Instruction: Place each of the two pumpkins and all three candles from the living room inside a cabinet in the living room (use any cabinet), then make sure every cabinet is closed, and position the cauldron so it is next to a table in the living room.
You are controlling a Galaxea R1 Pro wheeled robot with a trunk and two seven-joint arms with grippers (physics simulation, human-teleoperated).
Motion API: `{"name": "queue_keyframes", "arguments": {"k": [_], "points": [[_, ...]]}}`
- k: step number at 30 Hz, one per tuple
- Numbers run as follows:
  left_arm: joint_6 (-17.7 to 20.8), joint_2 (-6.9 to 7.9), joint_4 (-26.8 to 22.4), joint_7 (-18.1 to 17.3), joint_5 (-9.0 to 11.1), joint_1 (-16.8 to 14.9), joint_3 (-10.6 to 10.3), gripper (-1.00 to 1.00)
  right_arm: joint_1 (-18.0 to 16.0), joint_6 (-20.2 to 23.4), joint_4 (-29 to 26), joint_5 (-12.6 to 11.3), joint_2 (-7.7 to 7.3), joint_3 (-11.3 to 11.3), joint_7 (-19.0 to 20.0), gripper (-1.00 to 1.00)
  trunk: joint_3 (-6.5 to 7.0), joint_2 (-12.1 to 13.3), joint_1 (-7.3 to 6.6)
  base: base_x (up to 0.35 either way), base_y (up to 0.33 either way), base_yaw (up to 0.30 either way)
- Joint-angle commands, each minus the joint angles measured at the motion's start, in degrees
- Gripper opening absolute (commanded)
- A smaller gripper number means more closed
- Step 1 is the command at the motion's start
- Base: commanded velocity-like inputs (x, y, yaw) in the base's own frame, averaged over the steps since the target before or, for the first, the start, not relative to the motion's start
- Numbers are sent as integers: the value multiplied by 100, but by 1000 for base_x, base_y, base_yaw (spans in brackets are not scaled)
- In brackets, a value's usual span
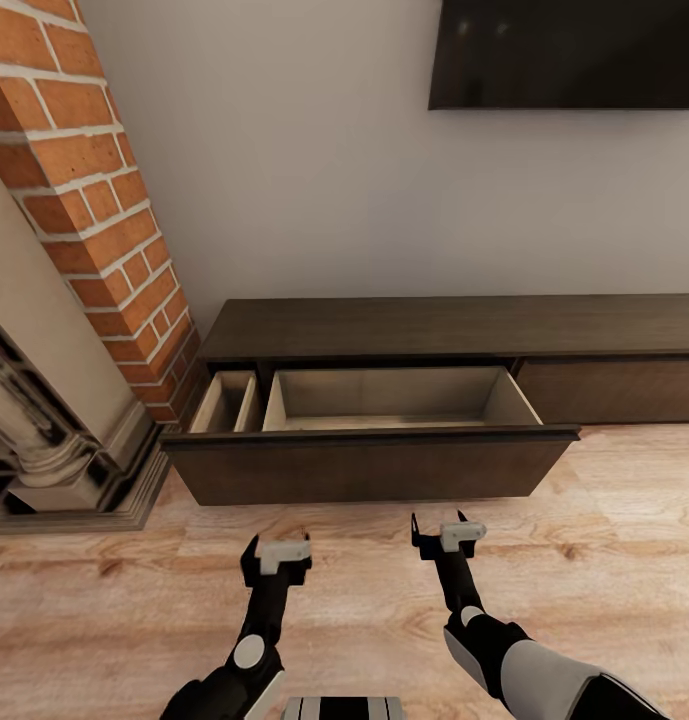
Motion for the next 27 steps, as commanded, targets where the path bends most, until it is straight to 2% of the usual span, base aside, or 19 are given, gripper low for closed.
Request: {"name": "queue_keyframes", "arguments": {"k": [1, 6, 20, 27], "points": [[-44, -21, 18, 24, 58, -7, -27, 100, -4, -7, 3, -32, 1, 50, -32, 100, -4, -2, -1, 0, 0, 0], [-48, -53, 8, 22, 54, -9, -29, 100, -4, 10, 3, -35, 2, 50, -32, 100, -4, -2, -1, 0, 0, 0], [-87, -25, -14, 24, 54, -9, 2, 100, -3, 37, 3, -40, 4, 45, -36, 100, -4, -2, -1, 2, 0, 0], [-109, -7, -53, 73, 54, -9, 16, 100, -3, 48, 7, -42, 11, 41, -39, 100, -4, -2, -1, 213, 0, 0]]}}
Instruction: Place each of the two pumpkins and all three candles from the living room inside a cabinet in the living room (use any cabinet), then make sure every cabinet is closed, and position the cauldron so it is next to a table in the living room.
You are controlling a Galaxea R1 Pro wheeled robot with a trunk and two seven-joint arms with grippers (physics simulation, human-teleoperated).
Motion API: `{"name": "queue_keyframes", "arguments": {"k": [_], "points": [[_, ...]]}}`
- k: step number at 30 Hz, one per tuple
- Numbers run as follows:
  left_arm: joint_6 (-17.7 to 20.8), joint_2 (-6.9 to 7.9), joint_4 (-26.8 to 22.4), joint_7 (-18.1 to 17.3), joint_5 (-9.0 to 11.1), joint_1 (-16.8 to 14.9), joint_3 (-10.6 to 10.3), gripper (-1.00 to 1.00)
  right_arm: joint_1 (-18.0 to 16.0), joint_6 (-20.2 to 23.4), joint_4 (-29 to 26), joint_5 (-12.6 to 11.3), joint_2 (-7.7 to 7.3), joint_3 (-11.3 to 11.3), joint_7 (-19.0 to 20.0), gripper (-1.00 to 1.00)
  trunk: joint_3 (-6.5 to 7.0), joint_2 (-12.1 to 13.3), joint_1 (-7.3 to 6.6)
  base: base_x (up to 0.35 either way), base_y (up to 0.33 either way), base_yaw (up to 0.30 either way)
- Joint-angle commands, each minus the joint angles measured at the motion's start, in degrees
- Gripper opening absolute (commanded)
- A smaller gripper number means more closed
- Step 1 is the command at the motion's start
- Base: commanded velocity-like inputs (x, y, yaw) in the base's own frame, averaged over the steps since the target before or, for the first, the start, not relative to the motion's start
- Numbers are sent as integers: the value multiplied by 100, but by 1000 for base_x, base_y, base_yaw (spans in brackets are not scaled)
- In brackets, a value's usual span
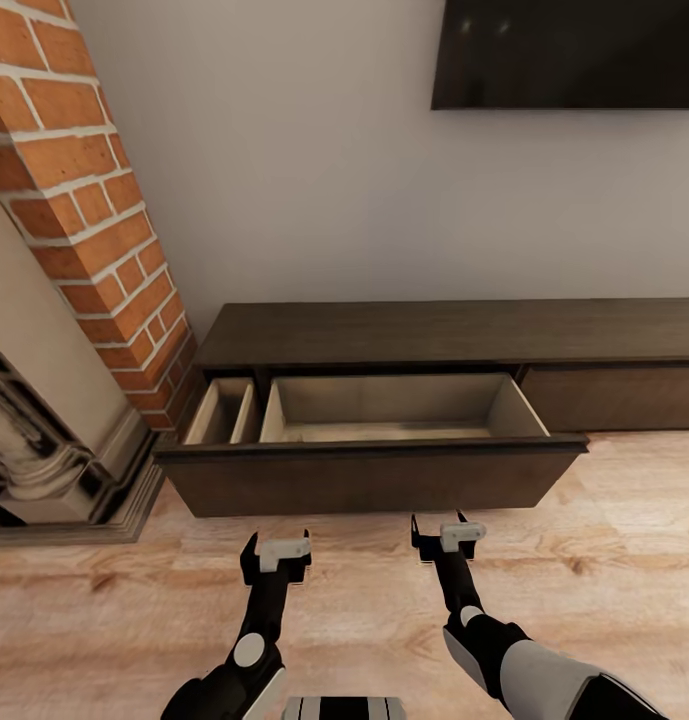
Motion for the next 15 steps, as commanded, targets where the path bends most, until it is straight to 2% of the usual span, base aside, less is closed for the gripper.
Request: {"name": "queue_keyframes", "arguments": {"k": [1, 7, 15], "points": [[-43, 8, 2, 29, 60, -6, -21, 100, -4, -10, 5, -26, 3, 49, -32, 100, -4, -2, 1, 222, 0, 0], [-111, 9, 2, 41, 60, -6, -10, 100, -2, -51, 7, -23, -5, 47, -32, 100, -4, -2, 1, 90, 0, 0], [-129, 13, 2, 42, 60, -6, 0, 100, 185, -307, -1, -241, -19, 48, -27, 100, -4, -2, 1, 5, 0, 0]]}}
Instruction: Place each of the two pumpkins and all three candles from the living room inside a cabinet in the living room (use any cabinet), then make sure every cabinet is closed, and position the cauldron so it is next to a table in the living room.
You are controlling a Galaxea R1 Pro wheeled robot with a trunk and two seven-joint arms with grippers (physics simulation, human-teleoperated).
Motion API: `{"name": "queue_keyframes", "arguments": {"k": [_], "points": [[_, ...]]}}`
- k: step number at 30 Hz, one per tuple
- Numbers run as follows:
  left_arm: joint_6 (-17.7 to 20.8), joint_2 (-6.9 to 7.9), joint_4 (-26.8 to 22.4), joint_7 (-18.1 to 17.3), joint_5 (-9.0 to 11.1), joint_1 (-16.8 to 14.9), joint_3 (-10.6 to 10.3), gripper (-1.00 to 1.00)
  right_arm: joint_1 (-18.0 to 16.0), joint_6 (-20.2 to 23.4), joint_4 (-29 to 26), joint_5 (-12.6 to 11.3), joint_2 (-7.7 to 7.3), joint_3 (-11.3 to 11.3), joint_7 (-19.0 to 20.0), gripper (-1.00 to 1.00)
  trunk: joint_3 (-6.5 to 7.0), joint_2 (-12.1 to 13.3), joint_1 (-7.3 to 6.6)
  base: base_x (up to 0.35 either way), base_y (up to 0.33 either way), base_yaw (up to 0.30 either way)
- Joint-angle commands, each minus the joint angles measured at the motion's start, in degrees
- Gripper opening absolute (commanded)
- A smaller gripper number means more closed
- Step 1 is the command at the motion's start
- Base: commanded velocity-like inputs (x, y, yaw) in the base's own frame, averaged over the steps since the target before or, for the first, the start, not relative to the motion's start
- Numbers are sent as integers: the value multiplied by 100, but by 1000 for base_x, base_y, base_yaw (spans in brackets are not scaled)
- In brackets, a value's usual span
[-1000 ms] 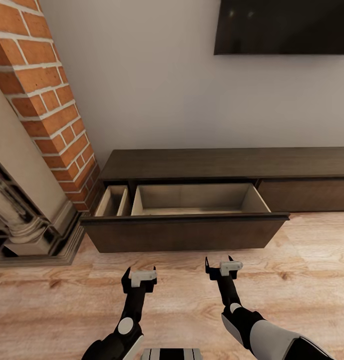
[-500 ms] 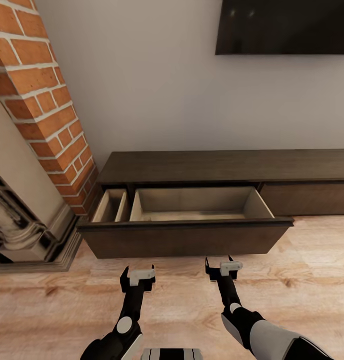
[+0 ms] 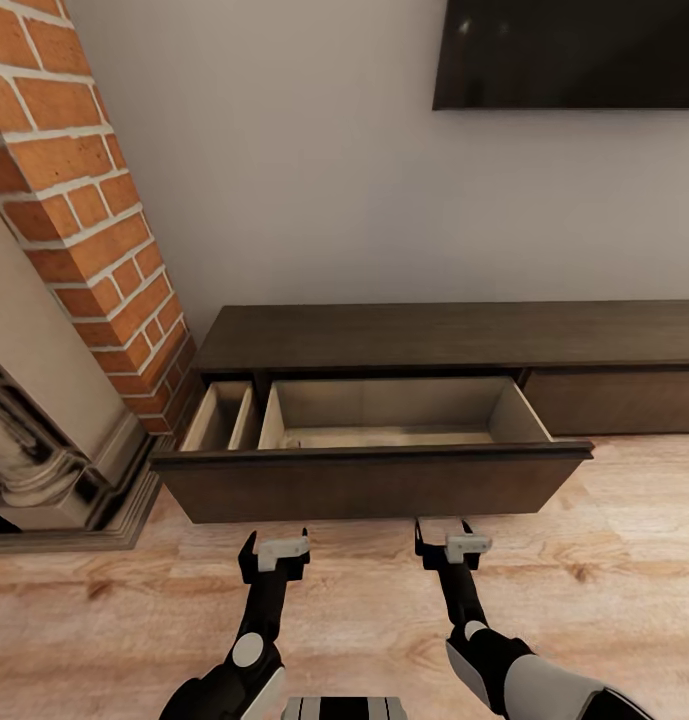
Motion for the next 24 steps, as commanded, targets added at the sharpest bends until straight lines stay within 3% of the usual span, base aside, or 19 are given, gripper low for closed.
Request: {"name": "queue_keyframes", "arguments": {"k": [1, 7, 19, 24], "points": [[-40, 4, 3, 24, 60, -6, -25, 100, -1, -11, 3, -26, 1, 50, -38, 100, -4, -2, -1, 0, 0, 0], [-41, 6, 17, 14, 60, -6, -34, 100, 9, -9, 2, -39, 11, 51, -38, 100, -4, -2, -1, 19, 0, 0], [-37, 5, 49, -30, 52, -6, -91, 100, 10, 14, 2, -49, 12, 50, -38, 100, -4, -2, -1, 151, 0, 0], [-32, -9, 61, -37, -184, -6, -63, 100, 10, 18, 2, -50, 14, 51, -38, 100, -4, -2, -1, 176, 0, 0]]}}
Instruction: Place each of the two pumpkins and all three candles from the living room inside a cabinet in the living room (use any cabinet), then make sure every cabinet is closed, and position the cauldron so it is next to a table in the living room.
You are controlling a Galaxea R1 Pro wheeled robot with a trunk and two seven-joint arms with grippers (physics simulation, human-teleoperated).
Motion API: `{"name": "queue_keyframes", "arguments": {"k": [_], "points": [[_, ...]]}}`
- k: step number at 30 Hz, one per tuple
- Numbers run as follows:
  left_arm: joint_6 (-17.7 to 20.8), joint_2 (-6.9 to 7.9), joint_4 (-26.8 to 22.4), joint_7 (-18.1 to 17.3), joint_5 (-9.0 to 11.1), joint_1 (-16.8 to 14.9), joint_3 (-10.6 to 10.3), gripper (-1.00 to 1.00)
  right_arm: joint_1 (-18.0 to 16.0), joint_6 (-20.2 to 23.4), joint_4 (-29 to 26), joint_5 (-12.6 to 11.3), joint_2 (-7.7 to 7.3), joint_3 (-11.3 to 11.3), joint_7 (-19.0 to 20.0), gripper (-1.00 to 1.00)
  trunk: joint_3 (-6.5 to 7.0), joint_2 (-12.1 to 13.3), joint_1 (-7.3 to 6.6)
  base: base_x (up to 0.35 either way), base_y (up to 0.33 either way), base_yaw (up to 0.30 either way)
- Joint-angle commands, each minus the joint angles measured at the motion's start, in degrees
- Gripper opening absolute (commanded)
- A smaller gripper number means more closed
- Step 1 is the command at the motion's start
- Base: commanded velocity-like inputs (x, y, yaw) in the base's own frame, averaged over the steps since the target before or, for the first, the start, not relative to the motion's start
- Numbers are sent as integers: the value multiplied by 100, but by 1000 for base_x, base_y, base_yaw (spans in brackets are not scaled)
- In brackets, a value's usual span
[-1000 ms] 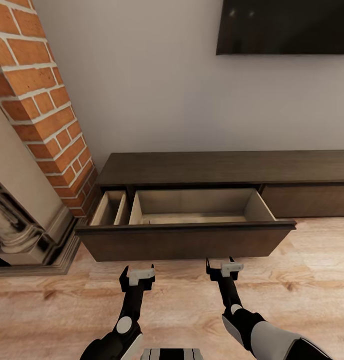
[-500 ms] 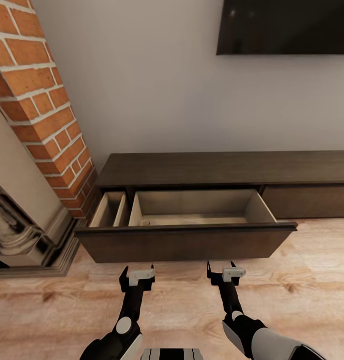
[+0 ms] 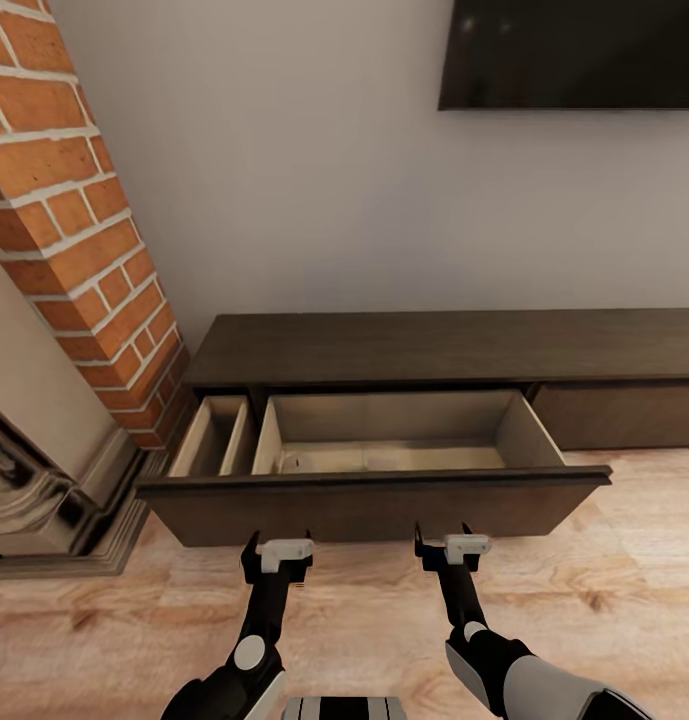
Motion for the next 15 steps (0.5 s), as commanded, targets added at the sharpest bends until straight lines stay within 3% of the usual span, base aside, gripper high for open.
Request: {"name": "queue_keyframes", "arguments": {"k": [1, 15], "points": [[-40, 3, 2, 25, 42, -6, -21, 100, -4, -9, 3, -21, 0, 50, -39, 100, -4, -2, 1, 127, 0, 0], [-48, -6, -2, 27, -32, -6, -30, 100, -4, -9, 3, -21, -1, 46, -39, 100, -4, -2, 1, 18, 0, 0]]}}
